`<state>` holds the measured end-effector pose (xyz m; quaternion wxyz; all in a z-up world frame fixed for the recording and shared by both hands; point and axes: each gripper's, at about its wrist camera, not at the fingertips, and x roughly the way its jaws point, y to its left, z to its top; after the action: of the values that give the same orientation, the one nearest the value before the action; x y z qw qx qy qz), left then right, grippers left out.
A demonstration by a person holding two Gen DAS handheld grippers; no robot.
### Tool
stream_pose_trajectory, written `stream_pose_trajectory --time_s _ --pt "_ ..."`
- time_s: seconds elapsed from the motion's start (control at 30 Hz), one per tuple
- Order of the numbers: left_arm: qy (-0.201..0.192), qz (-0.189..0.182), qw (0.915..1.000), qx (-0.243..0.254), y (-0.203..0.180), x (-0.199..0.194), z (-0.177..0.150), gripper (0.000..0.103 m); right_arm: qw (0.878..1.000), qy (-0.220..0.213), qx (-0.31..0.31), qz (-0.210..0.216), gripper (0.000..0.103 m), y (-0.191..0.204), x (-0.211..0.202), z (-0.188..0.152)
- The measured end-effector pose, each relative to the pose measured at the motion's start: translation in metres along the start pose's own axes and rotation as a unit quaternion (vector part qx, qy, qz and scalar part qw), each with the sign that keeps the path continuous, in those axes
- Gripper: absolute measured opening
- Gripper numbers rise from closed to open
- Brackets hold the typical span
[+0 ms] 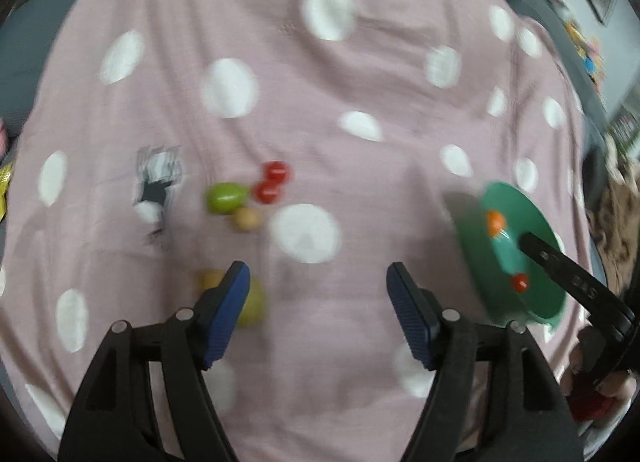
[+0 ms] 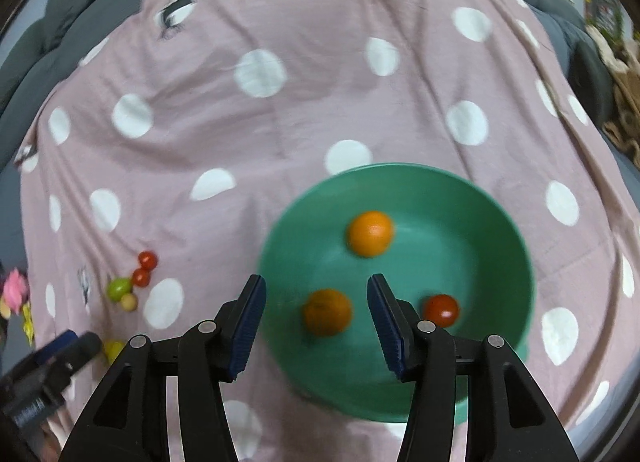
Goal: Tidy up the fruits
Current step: 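Move both grippers back toward the remaining fruit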
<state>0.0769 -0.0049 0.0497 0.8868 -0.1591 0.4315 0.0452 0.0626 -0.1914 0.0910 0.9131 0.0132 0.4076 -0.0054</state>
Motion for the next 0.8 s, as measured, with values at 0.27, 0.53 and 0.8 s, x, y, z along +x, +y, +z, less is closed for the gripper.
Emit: stream_pose_trajectory --time_s 0.27,0.53,0.8 --pt "0.007 0.005 0.9967 -0.081 0.071 0.003 0.008 0.074 0.998 0.018 -0.06 0.017 0.053 0.052 0.016 -0.013" --pt "-0.003 0.016 0.9923 -0.123 0.109 0.005 0.013 0.072 0.986 0.069 -0.095 0.119 0.053 0.111 0.042 -0.033" --pt "-0.012 0.008 0.9922 -0.124 0.113 0.007 0.015 0.056 0.963 0.126 -0.146 0.191 0.042 0.174 0.06 -0.053"
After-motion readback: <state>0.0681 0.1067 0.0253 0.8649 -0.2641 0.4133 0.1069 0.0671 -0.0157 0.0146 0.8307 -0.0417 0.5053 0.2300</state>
